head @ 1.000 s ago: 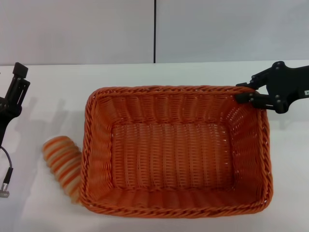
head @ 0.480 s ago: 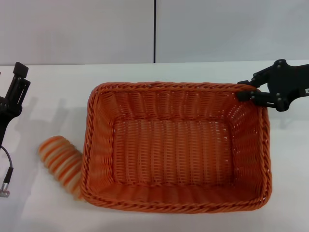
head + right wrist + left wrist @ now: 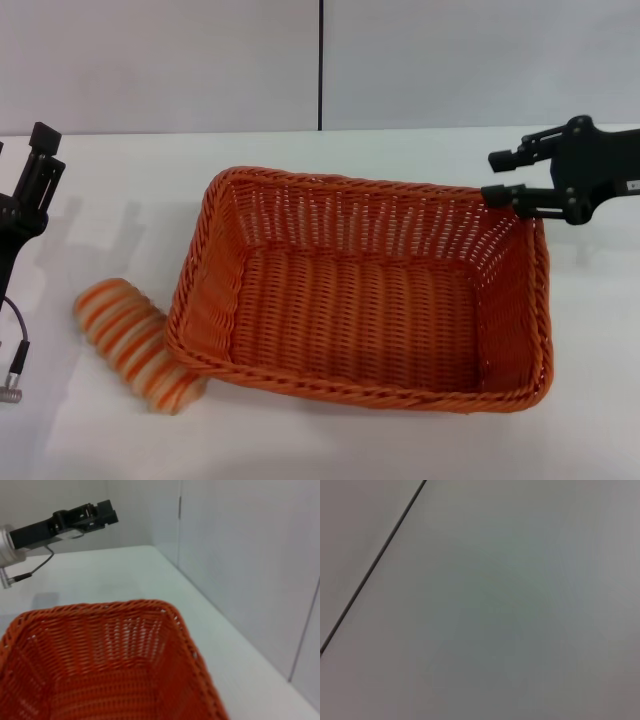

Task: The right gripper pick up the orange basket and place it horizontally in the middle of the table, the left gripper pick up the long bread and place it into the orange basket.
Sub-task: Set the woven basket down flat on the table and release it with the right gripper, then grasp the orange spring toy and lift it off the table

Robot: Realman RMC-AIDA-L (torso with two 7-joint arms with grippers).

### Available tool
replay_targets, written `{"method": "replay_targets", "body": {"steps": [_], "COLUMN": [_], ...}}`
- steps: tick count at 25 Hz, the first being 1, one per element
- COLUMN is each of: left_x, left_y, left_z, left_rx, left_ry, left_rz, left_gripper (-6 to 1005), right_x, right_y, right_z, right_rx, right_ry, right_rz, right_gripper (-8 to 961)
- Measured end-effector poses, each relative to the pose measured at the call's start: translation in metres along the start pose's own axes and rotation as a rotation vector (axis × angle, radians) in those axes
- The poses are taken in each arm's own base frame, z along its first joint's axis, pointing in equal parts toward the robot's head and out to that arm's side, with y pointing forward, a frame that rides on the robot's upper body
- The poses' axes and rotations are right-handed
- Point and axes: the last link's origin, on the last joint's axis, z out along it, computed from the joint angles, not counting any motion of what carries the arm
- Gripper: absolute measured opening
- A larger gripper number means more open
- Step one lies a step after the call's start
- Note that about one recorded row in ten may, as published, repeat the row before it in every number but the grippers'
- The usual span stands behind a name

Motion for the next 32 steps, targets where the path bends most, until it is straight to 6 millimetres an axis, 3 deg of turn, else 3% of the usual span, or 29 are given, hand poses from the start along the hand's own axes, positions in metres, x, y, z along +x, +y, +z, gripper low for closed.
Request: {"method": "replay_targets", "body": {"steps": [5, 7, 12, 20, 27, 32], "left_x": [0.000, 0.001, 0.011, 0.025, 0.032, 0.043], "left_y": [0.001, 0.002, 0.001, -0.011, -0.030, -0.063], "left_z": [-0.001, -0.001, -0.002, 0.005, 0.015, 0.006], "left_rx": [-0.020, -0.030, -0.142, -0.280, -0.316, -0.280], "left_ry": [-0.005, -0.007, -0.002, -0.054, -0.183, -0.371], "left_rz": [0.008, 0.015, 0.092, 0.132, 0.126, 0.145], "left_gripper": [843, 843, 844, 844, 844, 844], "right_x": [0.001, 0.001, 0.009, 0.067, 0.093, 0.097], "right_y": [-0.002, -0.002, 0.007, 0.054, 0.080, 0.083], "right_z": [-0.011, -0.015, -0.050, -0.116, -0.126, -0.128], "right_rx": [0.055, 0.069, 0.218, 0.643, 0.730, 0.757], "right_ry": [-0.057, -0.077, -0.336, -0.697, -0.753, -0.777], "right_rz": [0.020, 0.026, 0.077, 0.247, 0.327, 0.352], "right_gripper": [393, 399, 408, 407, 406, 406]}}
